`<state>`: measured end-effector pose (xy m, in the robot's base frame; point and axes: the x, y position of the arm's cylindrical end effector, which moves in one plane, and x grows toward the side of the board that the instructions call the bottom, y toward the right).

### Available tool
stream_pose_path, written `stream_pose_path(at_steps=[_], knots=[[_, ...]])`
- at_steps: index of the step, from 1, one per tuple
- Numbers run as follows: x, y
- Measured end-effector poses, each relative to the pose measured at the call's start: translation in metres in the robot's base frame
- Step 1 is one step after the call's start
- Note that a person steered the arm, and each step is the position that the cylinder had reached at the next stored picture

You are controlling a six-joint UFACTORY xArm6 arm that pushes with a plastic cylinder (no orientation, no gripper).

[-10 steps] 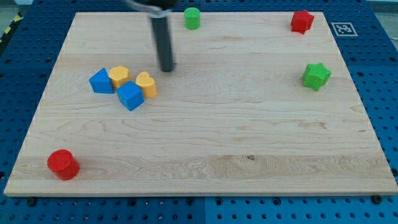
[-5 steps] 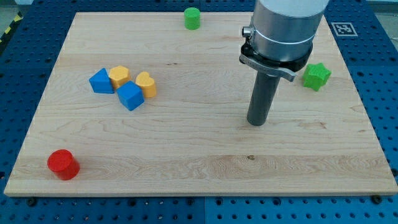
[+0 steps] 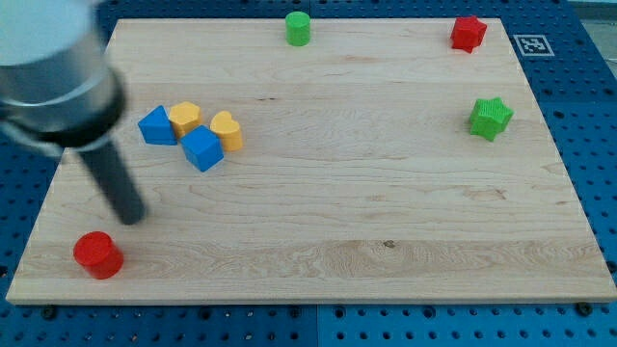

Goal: Slide the red circle towards the center

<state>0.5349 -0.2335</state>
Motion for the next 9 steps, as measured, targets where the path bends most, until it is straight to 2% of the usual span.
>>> stream_pose_path(at_steps=[1,2,3,5,8,9], knots=[[0.001,-0.07],[0.012,-0.071],[0.059,-0.07],[0.069,-0.065],[0.068,0.056],[0.068,0.067]])
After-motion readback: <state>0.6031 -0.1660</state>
